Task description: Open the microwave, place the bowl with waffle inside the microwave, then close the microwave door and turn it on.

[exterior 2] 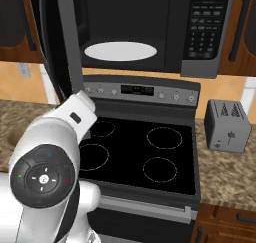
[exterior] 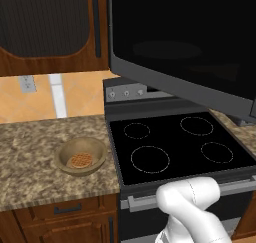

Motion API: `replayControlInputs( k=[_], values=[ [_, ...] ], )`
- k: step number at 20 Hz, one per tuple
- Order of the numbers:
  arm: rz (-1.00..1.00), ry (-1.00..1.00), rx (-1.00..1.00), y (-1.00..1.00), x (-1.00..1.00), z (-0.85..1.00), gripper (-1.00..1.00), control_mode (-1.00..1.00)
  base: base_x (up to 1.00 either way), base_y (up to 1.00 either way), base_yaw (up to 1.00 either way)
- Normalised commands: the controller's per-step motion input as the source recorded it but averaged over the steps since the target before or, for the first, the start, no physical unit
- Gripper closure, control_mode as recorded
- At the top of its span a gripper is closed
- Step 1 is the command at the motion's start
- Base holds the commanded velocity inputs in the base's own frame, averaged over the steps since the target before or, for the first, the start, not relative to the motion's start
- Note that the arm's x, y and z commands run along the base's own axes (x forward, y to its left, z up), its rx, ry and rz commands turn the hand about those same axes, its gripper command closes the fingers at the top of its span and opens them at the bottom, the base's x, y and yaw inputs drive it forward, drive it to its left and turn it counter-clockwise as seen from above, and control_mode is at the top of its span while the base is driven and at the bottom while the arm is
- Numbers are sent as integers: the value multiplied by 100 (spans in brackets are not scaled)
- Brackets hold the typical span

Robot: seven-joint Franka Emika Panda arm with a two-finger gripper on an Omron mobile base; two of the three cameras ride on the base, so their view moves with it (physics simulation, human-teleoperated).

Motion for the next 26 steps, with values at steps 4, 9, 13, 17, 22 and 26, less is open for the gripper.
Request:
replayControlInputs(
  k=[4,9,13,17,22,26],
  values=[
    [0,-35,32,-100,-100,-61,100,-100,0,0,0],
    [0,-34,26,-100,-100,-7,100,-100,0,0,0],
    [0,-31,18,-89,-44,0,100,-100,0,0,0],
    [6,-14,1,-29,78,-67,100,-100,0,0,0],
    [8,0,-1,-1,100,-57,100,-100,0,0,0],
    [17,0,0,-2,100,-2,100,-100,0,0,0]
  ],
)
